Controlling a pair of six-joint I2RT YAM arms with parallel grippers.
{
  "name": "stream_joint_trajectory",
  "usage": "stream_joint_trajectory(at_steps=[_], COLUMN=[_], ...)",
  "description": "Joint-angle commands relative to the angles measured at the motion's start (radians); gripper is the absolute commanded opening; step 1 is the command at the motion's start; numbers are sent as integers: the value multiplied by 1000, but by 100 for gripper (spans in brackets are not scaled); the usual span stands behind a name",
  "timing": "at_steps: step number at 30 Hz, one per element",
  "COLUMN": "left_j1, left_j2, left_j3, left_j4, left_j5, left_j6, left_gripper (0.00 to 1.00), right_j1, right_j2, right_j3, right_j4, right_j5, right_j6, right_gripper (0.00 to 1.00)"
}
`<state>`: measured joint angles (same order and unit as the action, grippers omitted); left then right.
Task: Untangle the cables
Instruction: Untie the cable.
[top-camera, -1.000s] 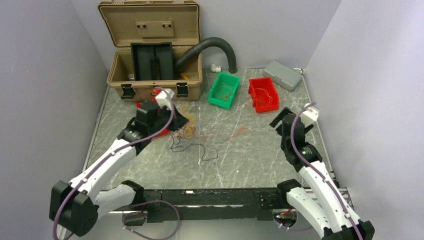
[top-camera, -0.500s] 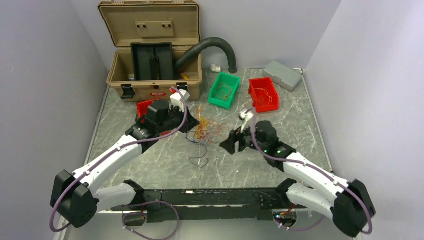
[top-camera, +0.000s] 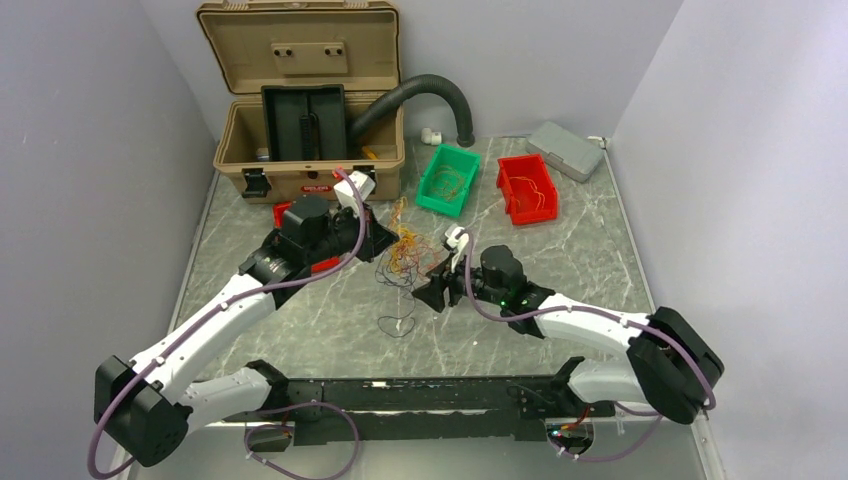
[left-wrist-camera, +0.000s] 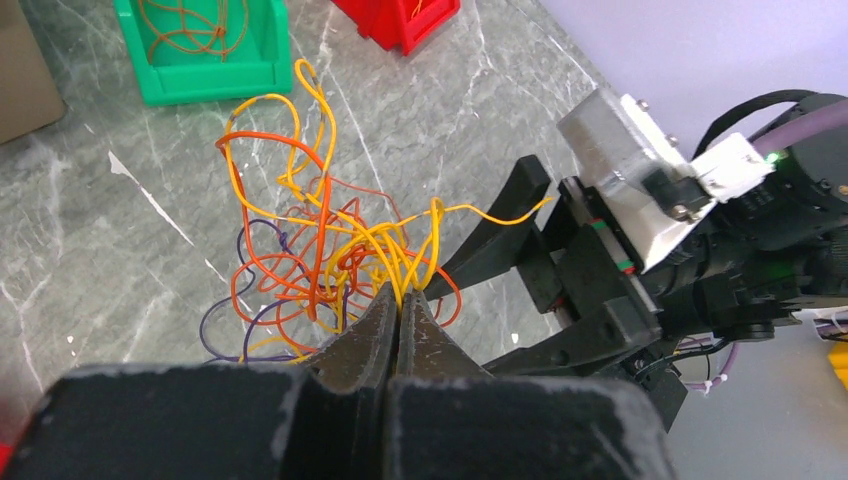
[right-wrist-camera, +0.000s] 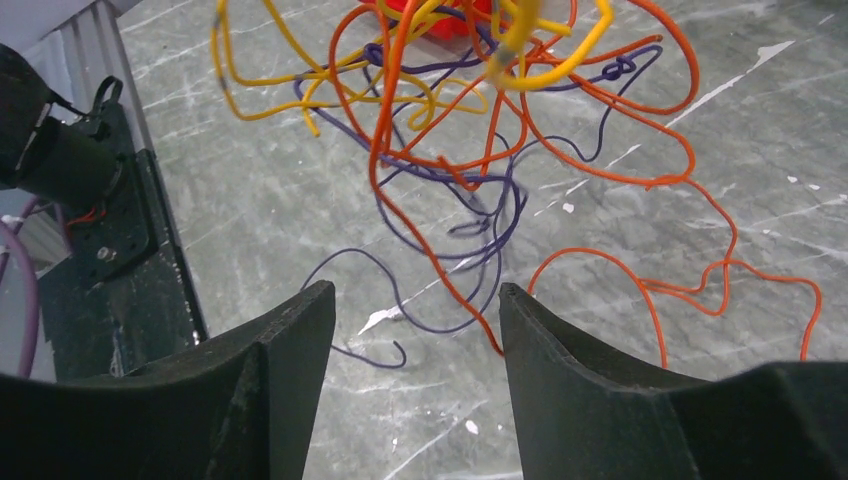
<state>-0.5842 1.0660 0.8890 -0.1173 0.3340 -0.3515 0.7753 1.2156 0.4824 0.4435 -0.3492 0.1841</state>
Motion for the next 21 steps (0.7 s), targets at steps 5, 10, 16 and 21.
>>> stream_joint_trajectory(at_steps=[5,10,16,21], left_j1=[-8,-8,6,102], left_j2=[-20,-15,-20,-3], left_j3=[47,49,16,-55], left_j4=[-3,-75,-184,-210], left_j5=[9,-182,-473,-465], left_j6=[29,9,-83,-181], left_gripper=[0,0,0,0], right_j1=[13,12,0,-110], right_j2=[74,-15,-329,-551], right_j3=[99,65,-44,54], right_j4=[146,74,-120,-580], right_j5=[66,156,677,1258], right_j6=[-26,-10,61,279], right_gripper=[11,1,0,0])
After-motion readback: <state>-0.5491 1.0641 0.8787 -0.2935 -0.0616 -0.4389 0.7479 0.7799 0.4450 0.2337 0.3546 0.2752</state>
